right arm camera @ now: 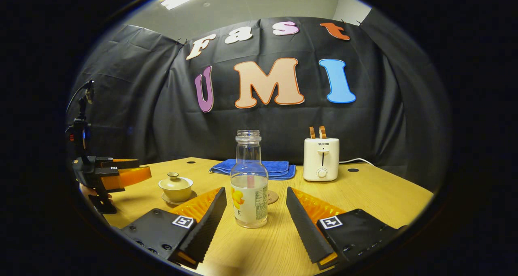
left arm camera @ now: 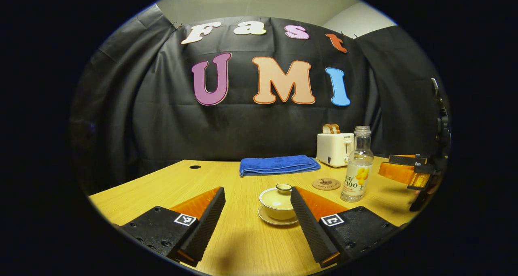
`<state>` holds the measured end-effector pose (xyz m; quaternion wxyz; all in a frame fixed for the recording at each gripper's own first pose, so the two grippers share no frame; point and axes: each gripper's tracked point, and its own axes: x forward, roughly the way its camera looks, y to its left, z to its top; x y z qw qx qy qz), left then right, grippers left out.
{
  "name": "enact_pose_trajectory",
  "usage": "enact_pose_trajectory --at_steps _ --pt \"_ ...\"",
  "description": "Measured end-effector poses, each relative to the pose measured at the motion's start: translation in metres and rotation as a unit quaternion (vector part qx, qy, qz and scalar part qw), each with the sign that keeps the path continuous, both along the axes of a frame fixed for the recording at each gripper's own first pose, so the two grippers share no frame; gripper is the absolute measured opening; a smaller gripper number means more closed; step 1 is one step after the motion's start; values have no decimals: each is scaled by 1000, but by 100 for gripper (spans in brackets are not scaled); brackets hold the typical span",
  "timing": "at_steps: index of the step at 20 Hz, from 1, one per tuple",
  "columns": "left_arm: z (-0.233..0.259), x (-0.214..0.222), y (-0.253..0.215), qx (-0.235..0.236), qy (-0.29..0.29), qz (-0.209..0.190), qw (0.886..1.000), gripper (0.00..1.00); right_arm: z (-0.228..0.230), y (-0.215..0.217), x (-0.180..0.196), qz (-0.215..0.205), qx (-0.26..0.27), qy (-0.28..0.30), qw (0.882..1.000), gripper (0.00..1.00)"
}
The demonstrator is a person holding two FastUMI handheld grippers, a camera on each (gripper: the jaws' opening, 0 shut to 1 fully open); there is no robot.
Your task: Open the teacup lid with one hand, grasp the water bottle and pour water into the teacup with the other hand; after pouring, place the water bottle on the coaster and then close the teacup lid.
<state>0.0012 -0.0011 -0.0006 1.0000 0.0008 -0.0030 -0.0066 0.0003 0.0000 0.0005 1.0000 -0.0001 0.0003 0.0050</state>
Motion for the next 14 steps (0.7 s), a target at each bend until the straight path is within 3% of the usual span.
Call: enact_pose_trajectory --at_steps 3,9,10,14 --pt "0 1 -2 0 0 -4 1000 95 0 0 0 0 0 0 1000 96" --pt "0 7 -9 -1 1 -24 1000 95 0 0 0 -1 0 1 1000 92" --pt "-1 9 -11 -1 2 -28 1000 95 0 0 0 -1 0 1 1000 96" --pt "-3 24 -18 0 7 -40 999 95 -1 -1 1 -1 0 1 1000 92"
